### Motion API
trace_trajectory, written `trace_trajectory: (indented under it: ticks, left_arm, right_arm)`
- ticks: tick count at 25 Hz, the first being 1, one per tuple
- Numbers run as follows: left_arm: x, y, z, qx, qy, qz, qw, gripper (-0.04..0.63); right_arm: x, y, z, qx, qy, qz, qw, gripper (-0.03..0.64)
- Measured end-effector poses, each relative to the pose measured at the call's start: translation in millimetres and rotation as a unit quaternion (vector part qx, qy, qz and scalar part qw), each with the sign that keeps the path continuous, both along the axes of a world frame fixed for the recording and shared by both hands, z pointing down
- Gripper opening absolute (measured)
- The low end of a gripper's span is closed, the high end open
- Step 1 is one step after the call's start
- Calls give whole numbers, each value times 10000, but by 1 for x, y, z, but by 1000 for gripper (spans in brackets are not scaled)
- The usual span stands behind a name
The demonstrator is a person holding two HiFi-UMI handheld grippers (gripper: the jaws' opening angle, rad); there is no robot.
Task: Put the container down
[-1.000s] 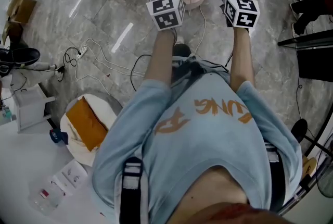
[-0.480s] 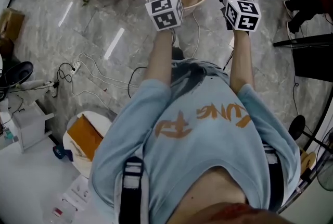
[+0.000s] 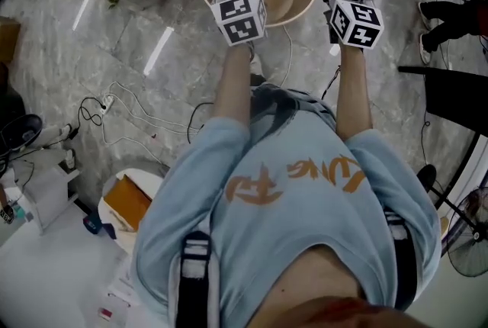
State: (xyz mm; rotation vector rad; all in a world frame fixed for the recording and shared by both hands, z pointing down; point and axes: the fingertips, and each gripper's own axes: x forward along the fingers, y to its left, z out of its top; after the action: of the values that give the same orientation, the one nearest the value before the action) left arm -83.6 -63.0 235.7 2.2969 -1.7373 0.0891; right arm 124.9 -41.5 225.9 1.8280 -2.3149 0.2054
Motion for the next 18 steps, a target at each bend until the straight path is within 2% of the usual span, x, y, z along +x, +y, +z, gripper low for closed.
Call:
trace_trajectory:
  ticks: [5, 7, 13, 18]
  left_arm:
    - [-34, -84, 20, -233, -13, -253, 9994, 26]
    - [-37, -109, 25, -274, -50, -229, 9994, 26]
    - [-23, -149, 52, -482, -141, 60, 9987, 26]
    - [7, -160, 79, -812, -197, 381, 9958, 26]
  right_arm:
    - [-21, -80, 15, -159, -89, -71, 9998, 360]
    - [-23, -103, 21, -216, -140, -45, 9997, 360]
    - [-17, -137, 39, -360, -247, 165, 9989, 360]
    - [16, -138, 67, -714, -298, 527, 9956, 360]
